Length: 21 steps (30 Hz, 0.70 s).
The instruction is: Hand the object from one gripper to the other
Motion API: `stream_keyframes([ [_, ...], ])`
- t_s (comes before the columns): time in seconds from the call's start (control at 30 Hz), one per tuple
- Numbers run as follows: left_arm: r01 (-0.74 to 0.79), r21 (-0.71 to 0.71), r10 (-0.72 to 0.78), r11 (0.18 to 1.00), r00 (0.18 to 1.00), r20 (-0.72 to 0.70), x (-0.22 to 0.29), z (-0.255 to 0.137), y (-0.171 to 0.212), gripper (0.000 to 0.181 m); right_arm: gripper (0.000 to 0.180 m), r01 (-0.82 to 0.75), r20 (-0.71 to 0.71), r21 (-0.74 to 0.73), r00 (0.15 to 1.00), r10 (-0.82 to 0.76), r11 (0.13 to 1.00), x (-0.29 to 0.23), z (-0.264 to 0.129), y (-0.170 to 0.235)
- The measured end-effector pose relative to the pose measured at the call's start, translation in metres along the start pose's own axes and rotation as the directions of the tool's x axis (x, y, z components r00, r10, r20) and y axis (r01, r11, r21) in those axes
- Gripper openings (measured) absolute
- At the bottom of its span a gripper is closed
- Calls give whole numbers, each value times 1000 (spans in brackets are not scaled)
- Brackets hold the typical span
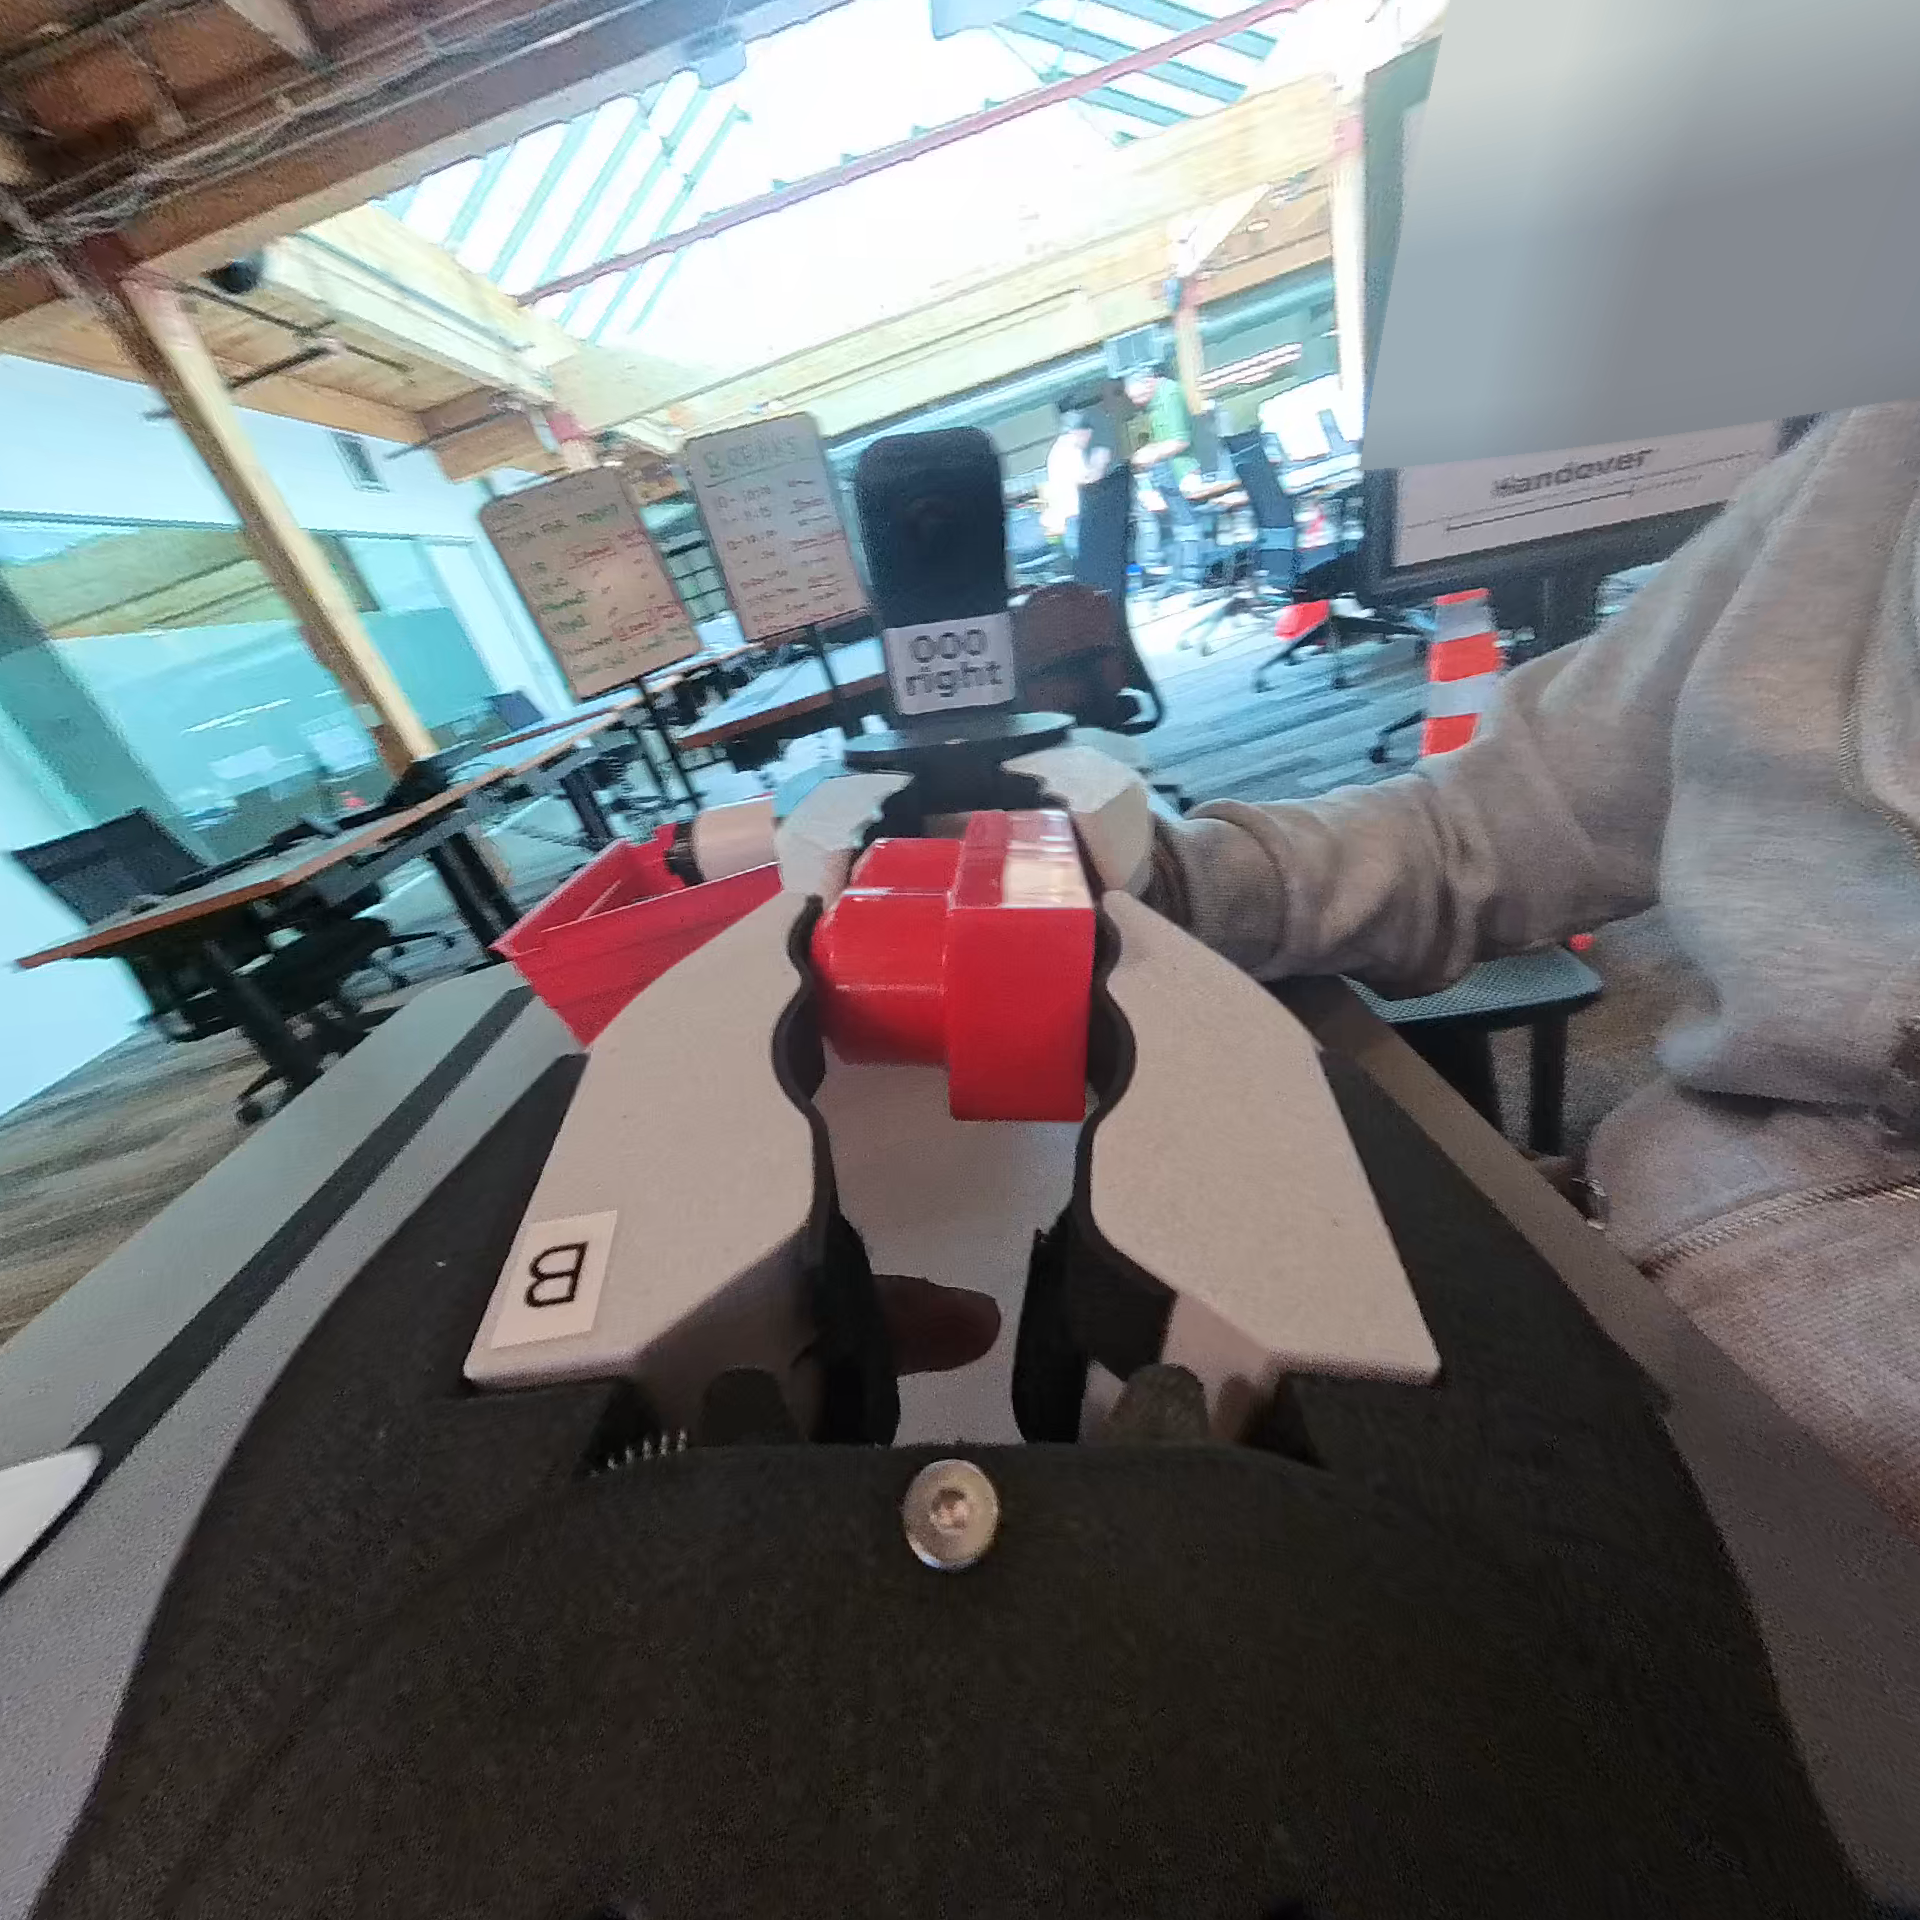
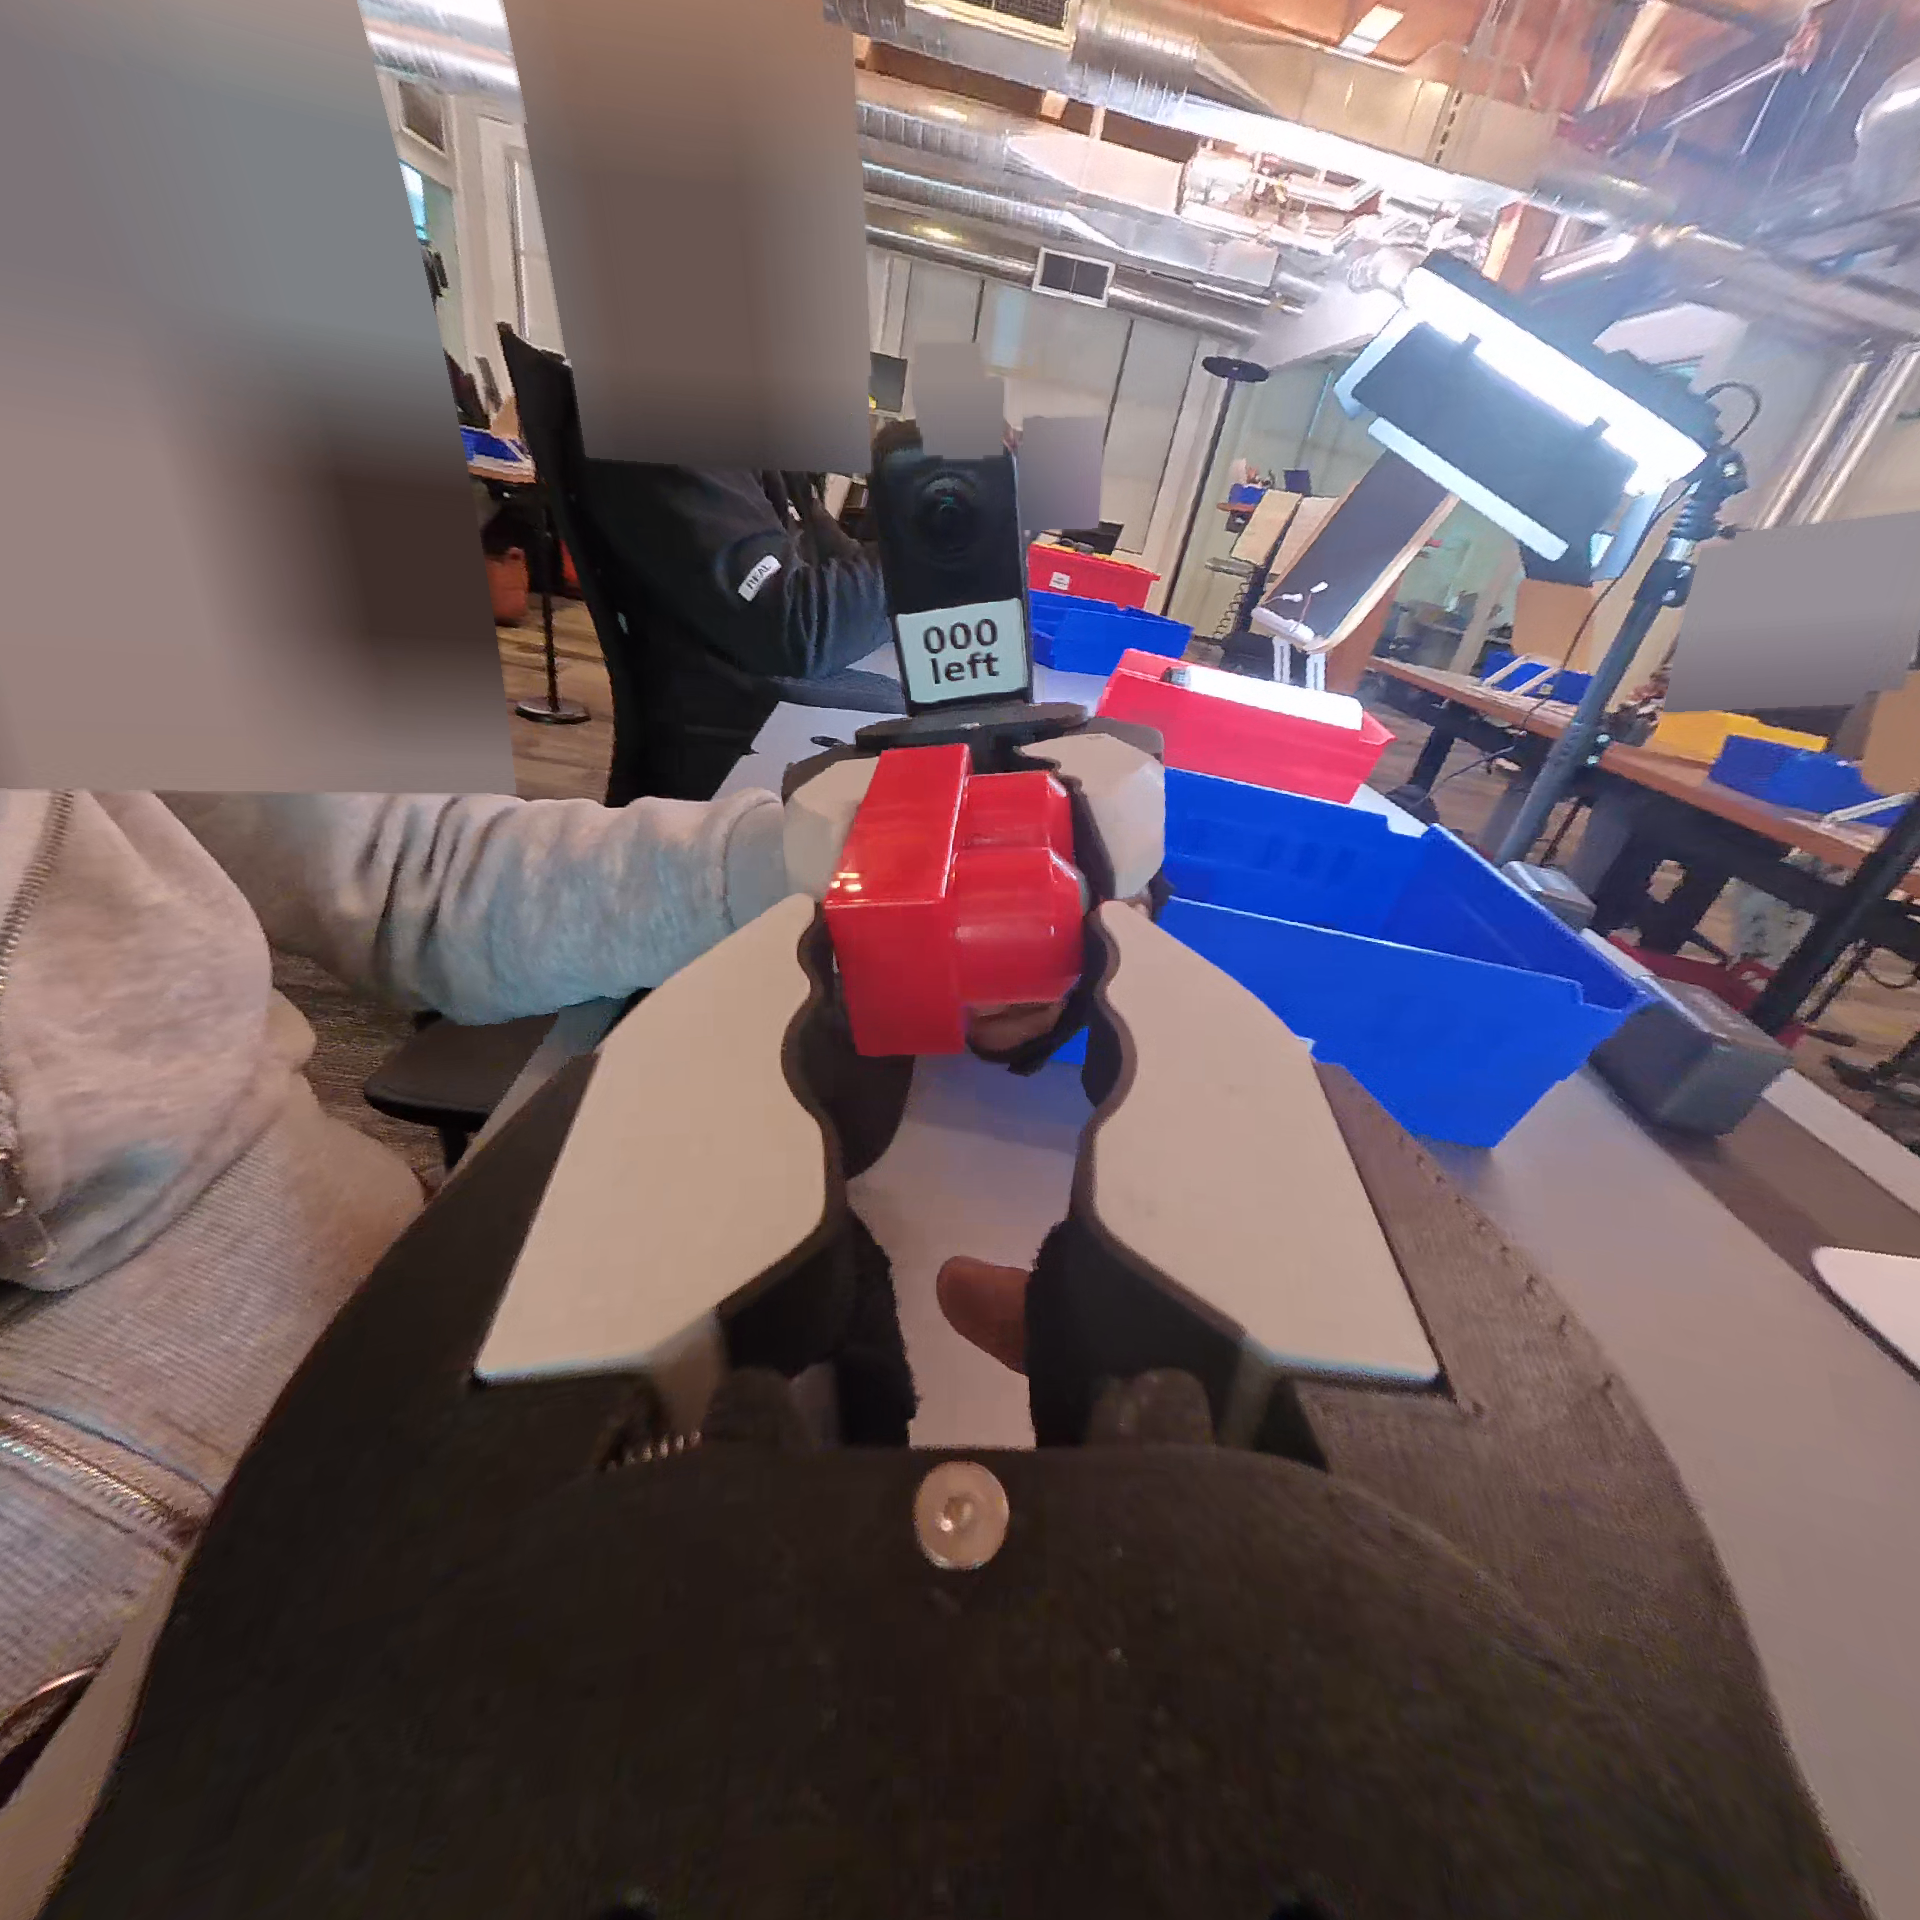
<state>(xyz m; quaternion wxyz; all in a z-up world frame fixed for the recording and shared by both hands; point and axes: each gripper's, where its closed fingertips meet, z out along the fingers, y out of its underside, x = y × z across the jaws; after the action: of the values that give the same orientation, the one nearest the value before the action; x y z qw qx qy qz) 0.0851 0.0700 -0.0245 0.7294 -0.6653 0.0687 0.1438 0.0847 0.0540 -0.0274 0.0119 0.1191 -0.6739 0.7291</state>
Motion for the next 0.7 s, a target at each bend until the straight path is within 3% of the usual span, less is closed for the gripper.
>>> stream_keyframes([
  [0.07, 46, 25, -44, 999, 996, -75, 10, -2, -4, 55, 46, -44, 29, 36, 999, 43, 998, -2, -2, -6],
  [0.13, 39, 65, -35, 997, 998, -60, 7, -3, -11, 63, 46, -97, 34, 77, 995, 94, 992, 2, -7, -13],
  [0.2, -150, 59, 146, 987, 987, 65, -4, -5, -13, 69, 46, -164, 22, 85, 987, 162, 983, 9, -11, -15],
  [0.3, -520, -143, 539, 842, 804, 253, -24, -7, -8, 83, 45, -374, 40, 78, 927, 372, 924, 19, -12, -11],
  [0.37, -604, -238, 648, 761, 726, 229, -24, -2, -1, 84, 45, -542, 49, 68, 840, 540, 838, 27, -11, -2],
  [0.47, -646, -360, 733, 673, 649, 205, -32, 1, 14, 71, 45, -689, 87, 65, 725, 683, 722, 33, -11, 6],
  [0.53, -666, -404, 769, 628, 611, 189, -34, 1, 20, 53, 45, -720, 82, 53, 694, 716, 692, 34, -11, 10],
  [0.6, -665, -385, 759, 639, 626, 179, -30, 3, 19, 39, 45, -716, 57, 30, 698, 714, 698, 34, -10, 14],
  [0.7, -608, -393, 708, 690, 681, 189, -32, 1, 21, 38, 44, -692, 47, 37, 722, 691, 721, 35, -10, 13],
])
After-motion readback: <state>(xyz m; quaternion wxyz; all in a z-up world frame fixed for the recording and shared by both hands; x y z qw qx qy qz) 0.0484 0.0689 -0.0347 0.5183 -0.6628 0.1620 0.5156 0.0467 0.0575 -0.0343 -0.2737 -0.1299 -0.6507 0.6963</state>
